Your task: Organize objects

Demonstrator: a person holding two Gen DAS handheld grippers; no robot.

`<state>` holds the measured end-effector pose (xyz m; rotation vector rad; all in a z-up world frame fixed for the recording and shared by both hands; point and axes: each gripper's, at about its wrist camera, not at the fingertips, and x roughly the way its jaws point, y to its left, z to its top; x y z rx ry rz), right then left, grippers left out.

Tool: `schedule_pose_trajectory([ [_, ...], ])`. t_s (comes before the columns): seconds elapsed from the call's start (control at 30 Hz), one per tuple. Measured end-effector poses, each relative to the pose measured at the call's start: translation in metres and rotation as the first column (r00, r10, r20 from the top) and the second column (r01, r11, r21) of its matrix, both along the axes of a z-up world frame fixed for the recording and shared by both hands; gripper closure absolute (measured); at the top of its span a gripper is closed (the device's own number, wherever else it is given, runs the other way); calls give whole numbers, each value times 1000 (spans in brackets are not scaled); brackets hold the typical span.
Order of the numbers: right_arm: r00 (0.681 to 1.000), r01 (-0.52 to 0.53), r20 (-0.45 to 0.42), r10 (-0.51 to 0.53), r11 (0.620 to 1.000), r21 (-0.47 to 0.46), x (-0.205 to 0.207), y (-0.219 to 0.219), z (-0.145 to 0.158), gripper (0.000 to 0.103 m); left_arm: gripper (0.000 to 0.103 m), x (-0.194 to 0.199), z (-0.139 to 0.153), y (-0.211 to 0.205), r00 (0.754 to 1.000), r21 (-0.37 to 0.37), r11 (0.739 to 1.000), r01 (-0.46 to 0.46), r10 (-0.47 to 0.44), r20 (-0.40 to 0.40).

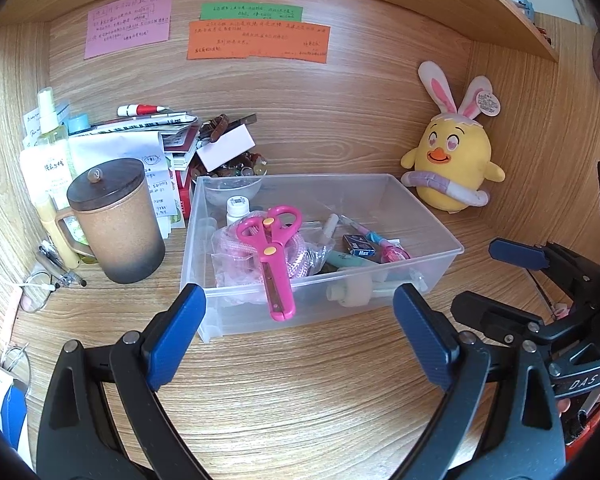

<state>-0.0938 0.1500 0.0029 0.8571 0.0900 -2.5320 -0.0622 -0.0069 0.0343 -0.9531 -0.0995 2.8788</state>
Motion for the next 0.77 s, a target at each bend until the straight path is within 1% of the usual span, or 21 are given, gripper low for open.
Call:
schedule_pose_trajectory([
  [0.33, 1000, 4, 8, -4, 1000, -3, -1, 2, -2, 5, 7, 0, -1, 3, 1000, 18, 1000, 20, -21, 22],
  [0.57, 1000, 6, 9, -6, 1000, -3, 0, 1, -3, 5, 7, 1, -2, 6, 999, 8, 999, 35, -35, 21],
  [0.77, 1000, 13, 15, -13, 1000, -5, -2, 3, -5, 5, 7, 0, -2, 3, 999, 16, 999, 33, -33, 17],
])
